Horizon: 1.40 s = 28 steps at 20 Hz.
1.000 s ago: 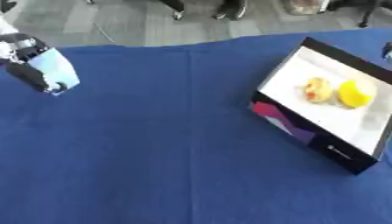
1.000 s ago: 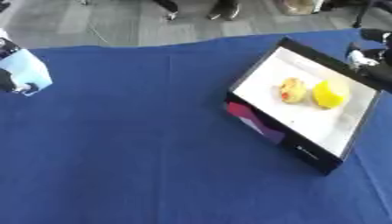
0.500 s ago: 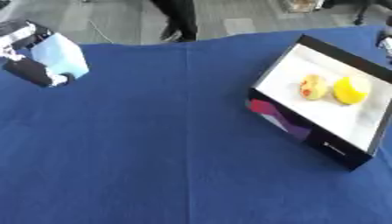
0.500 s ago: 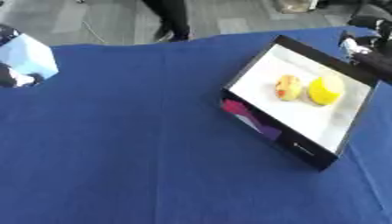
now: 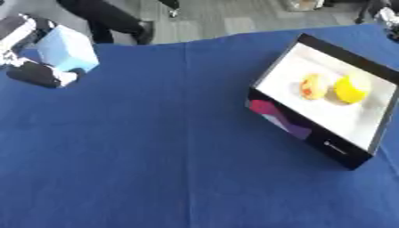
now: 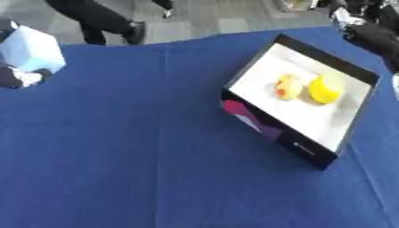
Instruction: Pick up the objects with one hand, pass them to the other hand, and then place them into the box on the other side of the table.
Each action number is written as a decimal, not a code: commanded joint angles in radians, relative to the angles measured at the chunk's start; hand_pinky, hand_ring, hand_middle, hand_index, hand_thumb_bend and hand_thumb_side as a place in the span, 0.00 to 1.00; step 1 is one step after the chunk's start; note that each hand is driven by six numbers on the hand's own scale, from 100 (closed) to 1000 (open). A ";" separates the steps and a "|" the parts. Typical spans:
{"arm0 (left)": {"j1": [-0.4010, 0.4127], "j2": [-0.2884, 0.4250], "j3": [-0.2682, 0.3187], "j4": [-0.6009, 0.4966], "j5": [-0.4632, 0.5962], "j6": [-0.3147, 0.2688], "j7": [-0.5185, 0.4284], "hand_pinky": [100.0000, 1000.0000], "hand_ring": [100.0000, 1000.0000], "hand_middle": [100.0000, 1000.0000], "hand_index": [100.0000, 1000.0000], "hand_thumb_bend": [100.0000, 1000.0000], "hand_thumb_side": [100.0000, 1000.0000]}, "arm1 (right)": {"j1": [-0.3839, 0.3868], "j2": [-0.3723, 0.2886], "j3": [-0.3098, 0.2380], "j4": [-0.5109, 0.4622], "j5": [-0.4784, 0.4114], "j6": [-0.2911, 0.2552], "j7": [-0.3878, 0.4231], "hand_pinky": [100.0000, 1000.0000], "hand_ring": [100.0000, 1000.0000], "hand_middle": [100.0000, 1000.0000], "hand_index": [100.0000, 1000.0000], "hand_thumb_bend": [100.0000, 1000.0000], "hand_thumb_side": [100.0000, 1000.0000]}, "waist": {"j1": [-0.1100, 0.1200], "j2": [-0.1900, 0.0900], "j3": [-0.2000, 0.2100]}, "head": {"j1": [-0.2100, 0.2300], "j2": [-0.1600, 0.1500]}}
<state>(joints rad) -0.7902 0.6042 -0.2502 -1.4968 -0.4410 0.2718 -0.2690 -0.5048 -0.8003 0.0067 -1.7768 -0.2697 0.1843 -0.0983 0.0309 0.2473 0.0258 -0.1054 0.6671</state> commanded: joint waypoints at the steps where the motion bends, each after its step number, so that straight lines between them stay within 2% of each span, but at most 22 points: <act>1: -0.005 -0.006 0.001 -0.031 0.025 -0.023 0.059 0.77 0.66 0.60 0.51 0.00 0.02 | -0.040 -0.034 0.013 -0.032 0.010 0.004 0.031 0.87 0.81 0.92 0.89 0.00 0.29 | -0.014 -0.045 0.002 | -0.015 0.004; 3: 0.001 -0.026 -0.003 -0.035 0.038 -0.036 0.091 0.76 0.66 0.59 0.51 0.00 0.03 | -0.064 -0.027 0.028 -0.039 0.023 0.008 0.050 0.87 0.82 0.92 0.89 0.00 0.28 | -0.015 -0.047 0.003 | -0.021 0.006; 4: 0.003 -0.035 -0.005 -0.037 0.043 -0.043 0.105 0.76 0.66 0.59 0.51 0.00 0.04 | -0.076 -0.023 0.037 -0.042 0.031 0.011 0.060 0.87 0.82 0.92 0.89 0.00 0.24 | -0.016 -0.047 0.004 | -0.023 0.007; 5: 0.005 -0.045 -0.006 -0.038 0.052 -0.050 0.119 0.76 0.65 0.59 0.51 0.00 0.05 | -0.088 -0.018 0.046 -0.044 0.040 0.014 0.072 0.87 0.82 0.92 0.89 0.00 0.27 | -0.017 -0.048 0.004 | -0.025 0.008; 12: 0.023 -0.109 -0.035 -0.045 0.082 -0.115 0.161 0.76 0.64 0.59 0.51 0.00 0.10 | -0.173 0.030 0.111 -0.046 0.097 0.034 0.149 0.87 0.82 0.92 0.89 0.00 0.25 | -0.022 -0.051 0.008 | -0.046 0.014; 20: 0.054 -0.173 -0.051 -0.063 0.128 -0.167 0.205 0.76 0.62 0.58 0.51 0.00 0.18 | -0.217 0.073 0.164 -0.029 0.163 0.039 0.207 0.87 0.82 0.92 0.89 0.00 0.22 | -0.026 -0.051 0.016 | -0.076 0.019; 28: 0.065 -0.215 -0.074 -0.061 0.093 -0.209 0.217 0.76 0.62 0.58 0.51 0.00 0.17 | -0.241 0.094 0.222 -0.040 0.230 0.034 0.290 0.88 0.82 0.92 0.90 0.00 0.19 | -0.028 -0.053 0.020 | -0.084 0.022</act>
<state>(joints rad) -0.7126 0.3846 -0.3246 -1.5376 -0.3390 0.0737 -0.0530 -0.7239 -0.6945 0.2282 -1.8002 -0.0530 0.2204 0.1780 0.0162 0.2342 0.0444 -0.1868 0.6851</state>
